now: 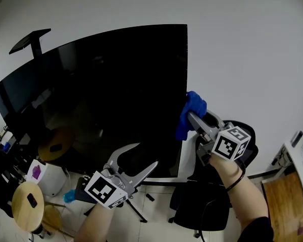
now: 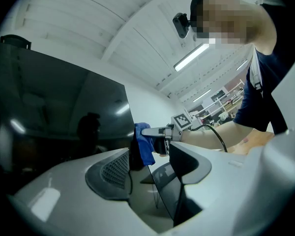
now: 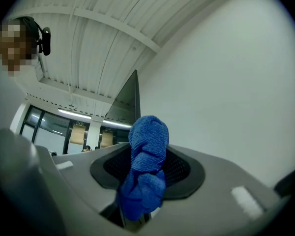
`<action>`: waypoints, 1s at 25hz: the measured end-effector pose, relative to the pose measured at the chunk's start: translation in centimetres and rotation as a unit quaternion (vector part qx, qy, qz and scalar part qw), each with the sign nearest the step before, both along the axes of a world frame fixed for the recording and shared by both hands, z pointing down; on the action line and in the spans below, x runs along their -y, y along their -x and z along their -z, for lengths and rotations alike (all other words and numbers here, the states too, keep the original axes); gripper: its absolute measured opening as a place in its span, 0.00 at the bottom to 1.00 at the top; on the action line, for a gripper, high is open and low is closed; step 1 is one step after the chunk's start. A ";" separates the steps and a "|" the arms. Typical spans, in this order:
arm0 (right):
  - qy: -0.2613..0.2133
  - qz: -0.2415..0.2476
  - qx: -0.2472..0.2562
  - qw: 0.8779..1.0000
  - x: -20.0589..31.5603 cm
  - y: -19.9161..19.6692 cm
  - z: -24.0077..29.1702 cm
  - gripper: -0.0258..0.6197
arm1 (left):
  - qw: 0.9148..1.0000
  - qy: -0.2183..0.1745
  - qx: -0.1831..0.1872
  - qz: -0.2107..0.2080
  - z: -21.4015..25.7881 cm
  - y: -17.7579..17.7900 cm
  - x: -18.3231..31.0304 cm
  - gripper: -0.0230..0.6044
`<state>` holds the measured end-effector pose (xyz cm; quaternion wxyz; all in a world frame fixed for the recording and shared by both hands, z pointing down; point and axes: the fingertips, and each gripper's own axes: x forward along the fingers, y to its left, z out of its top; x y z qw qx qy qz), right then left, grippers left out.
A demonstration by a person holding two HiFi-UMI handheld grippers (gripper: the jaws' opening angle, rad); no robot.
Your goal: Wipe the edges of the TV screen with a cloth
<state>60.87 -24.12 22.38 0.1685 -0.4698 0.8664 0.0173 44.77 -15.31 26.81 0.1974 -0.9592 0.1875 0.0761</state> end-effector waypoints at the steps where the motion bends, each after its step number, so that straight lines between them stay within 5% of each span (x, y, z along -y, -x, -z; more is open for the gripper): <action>1: 0.005 0.000 0.003 1.000 0.1 0.0 -0.9 0.32 | 1.000 0.007 0.002 0.001 -0.9 0.0 0.3 0.43; 25: 0.181 -0.016 0.031 0.983 1.2 -0.1 -26.4 0.32 | 0.988 0.149 0.036 0.017 -17.9 0.5 3.4 0.43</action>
